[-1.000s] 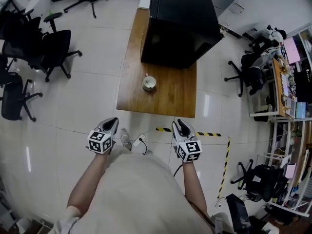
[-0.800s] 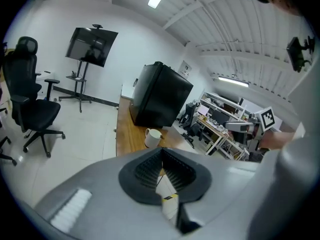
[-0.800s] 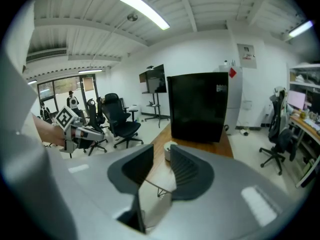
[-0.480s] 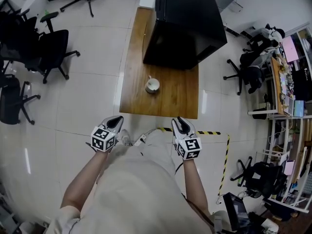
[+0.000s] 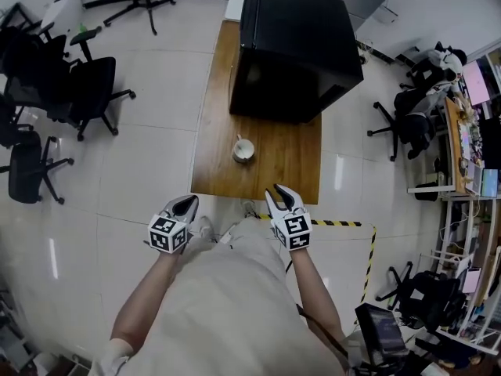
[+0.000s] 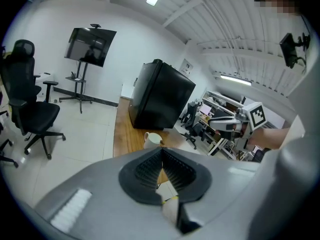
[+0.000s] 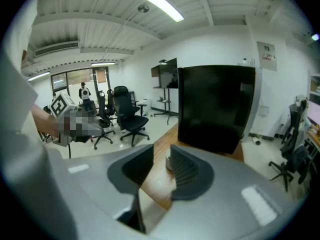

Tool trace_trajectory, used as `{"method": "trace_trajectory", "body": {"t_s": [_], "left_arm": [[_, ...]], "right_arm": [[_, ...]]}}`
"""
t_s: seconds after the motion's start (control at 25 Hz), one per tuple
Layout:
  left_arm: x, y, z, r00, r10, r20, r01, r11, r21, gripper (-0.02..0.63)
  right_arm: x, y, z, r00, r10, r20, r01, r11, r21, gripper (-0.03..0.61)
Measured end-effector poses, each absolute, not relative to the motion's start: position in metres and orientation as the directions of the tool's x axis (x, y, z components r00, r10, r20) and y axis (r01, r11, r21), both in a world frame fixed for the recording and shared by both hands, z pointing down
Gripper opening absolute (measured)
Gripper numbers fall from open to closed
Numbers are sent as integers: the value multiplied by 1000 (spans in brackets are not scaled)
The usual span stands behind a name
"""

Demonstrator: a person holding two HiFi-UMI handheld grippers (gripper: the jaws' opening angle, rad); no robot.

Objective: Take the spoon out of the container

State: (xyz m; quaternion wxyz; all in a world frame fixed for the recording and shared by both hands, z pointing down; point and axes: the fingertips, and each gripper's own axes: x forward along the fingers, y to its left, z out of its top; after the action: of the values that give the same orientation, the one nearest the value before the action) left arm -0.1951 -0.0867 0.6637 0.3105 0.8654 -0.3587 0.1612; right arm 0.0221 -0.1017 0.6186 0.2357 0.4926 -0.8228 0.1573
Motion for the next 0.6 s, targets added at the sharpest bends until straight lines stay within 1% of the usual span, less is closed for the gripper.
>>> {"method": "trace_trajectory", "body": {"t_s": [0.4,0.6], "left_arm": [[-149,-116,641,670,-531,518,-738,-549,391,-18],[-138,-133,638,656,-535,533,-749,-548,372,-18]], "right_arm": [[10,-150,683,-465,-583,666,-790,613,-16,100],[2,-171,715,-455,-515,727,-745,667,6,100]]}}
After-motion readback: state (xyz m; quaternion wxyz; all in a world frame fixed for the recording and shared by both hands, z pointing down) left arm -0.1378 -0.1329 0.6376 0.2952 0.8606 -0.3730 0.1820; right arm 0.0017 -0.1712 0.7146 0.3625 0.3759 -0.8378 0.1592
